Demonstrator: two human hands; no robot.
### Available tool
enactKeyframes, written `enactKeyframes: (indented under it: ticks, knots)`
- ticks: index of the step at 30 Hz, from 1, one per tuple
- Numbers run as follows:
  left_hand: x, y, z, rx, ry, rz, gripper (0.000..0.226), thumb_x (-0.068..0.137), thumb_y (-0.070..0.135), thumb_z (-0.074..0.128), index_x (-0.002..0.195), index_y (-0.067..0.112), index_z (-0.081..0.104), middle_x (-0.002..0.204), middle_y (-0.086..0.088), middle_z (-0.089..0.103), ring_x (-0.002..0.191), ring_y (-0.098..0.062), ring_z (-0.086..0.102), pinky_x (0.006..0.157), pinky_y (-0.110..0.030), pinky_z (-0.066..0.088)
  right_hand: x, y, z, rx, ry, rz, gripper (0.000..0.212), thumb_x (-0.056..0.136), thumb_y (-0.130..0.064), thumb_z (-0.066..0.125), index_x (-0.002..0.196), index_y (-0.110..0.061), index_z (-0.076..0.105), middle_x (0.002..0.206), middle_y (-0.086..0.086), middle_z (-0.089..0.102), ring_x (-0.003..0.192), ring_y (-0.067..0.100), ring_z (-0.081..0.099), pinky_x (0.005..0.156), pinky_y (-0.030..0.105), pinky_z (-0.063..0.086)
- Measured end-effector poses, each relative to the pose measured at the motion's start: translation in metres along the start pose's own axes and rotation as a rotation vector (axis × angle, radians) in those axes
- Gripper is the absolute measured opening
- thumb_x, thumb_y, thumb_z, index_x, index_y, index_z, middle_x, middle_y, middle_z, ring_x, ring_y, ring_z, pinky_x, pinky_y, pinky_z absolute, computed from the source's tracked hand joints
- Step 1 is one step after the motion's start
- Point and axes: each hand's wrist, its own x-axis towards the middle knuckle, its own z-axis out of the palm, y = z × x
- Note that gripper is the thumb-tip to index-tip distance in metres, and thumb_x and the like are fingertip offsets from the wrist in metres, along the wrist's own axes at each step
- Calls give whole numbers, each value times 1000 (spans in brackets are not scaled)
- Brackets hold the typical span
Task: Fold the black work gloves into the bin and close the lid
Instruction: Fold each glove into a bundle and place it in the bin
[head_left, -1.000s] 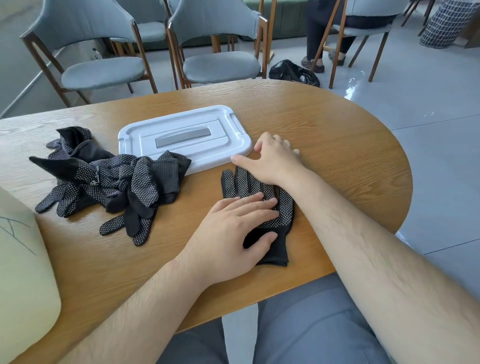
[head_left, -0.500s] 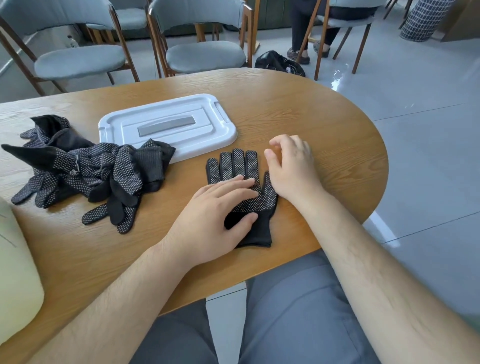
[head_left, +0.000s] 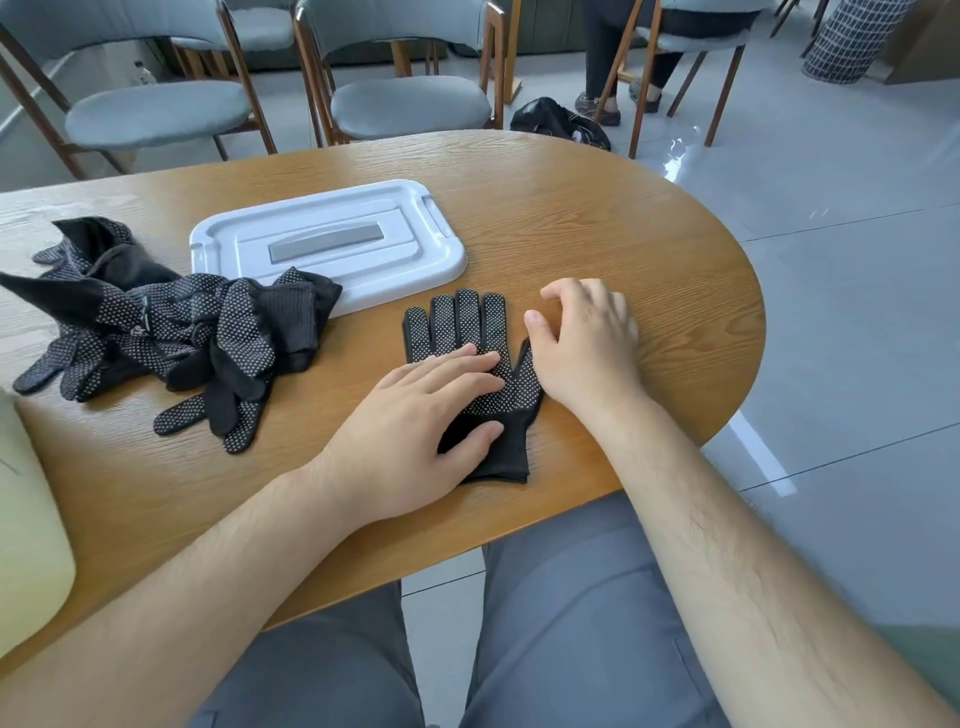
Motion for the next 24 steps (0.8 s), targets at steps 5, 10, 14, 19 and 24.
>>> enactKeyframes:
  ticks: [5, 10, 14, 19, 24]
  knots:
    - [0, 0, -3, 8, -15, 40, 46, 100, 50, 43, 137, 27, 56, 156, 14, 43, 150, -5, 27, 120, -31, 27, 6, 4, 1, 63, 15, -4, 37, 103, -44, 48, 131, -22, 56, 137, 1, 53, 129, 25, 44, 107, 41, 34]
    - [-9, 2, -15, -97, 101, 181, 26, 92, 36, 69, 114, 22, 69, 139, 10, 57, 137, -10, 48, 111, -40, 39, -29, 8, -5, 248, 75, -107, 38, 103, -38, 51, 135, -19, 55, 139, 0, 53, 127, 22, 44, 109, 33, 32]
    - [-13, -2, -24, -109, -8, 233, 30, 85, 49, 75, 103, 25, 69, 113, 11, 58, 105, -15, 55, 86, -42, 44, -62, 11, -11, 267, 58, -307, 34, 100, -37, 53, 130, -23, 63, 143, -5, 49, 130, 21, 43, 111, 20, 24]
    - [-12, -11, -27, -169, -143, 216, 39, 81, 53, 77, 110, 30, 64, 124, 17, 53, 113, -11, 52, 94, -41, 42, -73, 10, -21, 312, -48, -521, 24, 89, -40, 65, 106, -27, 75, 138, -9, 53, 122, 22, 42, 109, 26, 33]
    - [-9, -13, -22, -203, -34, 241, 19, 84, 30, 78, 96, 19, 69, 116, 11, 64, 105, -14, 60, 91, -39, 48, -77, 10, -25, 204, -159, -616, 54, 76, -58, 77, 119, -25, 70, 131, -15, 55, 127, 15, 45, 107, 42, 38]
